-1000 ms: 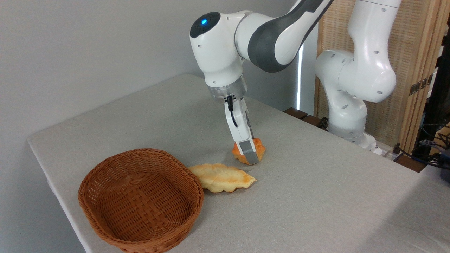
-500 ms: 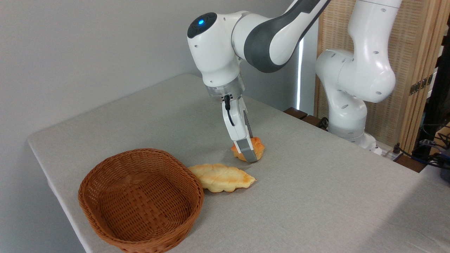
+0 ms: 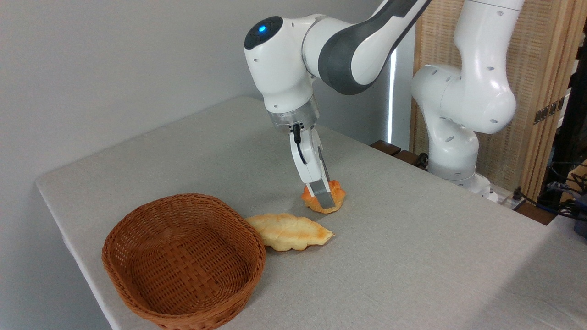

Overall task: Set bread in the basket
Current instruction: 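Close the gripper on the orange bun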

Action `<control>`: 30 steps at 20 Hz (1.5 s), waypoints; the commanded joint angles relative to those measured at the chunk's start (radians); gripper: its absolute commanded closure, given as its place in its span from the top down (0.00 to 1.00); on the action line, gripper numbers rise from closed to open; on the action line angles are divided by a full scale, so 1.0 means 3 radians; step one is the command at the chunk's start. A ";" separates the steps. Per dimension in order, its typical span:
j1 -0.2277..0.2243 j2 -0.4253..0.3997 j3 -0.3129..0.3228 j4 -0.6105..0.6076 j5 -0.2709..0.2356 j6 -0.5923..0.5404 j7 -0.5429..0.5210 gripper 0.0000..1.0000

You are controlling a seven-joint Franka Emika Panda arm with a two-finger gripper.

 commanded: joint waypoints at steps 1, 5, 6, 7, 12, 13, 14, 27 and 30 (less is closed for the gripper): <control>-0.0053 -0.0009 0.0055 -0.0043 0.0052 0.0046 -0.0080 0.67; -0.0053 -0.0014 0.0055 -0.0032 0.0047 0.0046 -0.0085 0.66; -0.0053 -0.0014 0.0055 -0.0027 0.0047 0.0046 -0.0085 0.66; -0.0053 -0.0014 0.0055 -0.0027 0.0042 0.0046 -0.0090 0.66; -0.0053 -0.0014 0.0050 -0.0017 0.0027 0.0046 -0.0095 0.64; -0.0053 -0.0014 0.0050 -0.0017 0.0022 0.0046 -0.0095 0.64; -0.0053 -0.0014 0.0050 -0.0017 0.0022 0.0046 -0.0095 0.64; -0.0053 -0.0019 0.0055 0.0024 0.0017 0.0046 -0.0090 0.54; -0.0053 -0.0019 0.0055 0.0024 0.0017 0.0046 -0.0085 0.51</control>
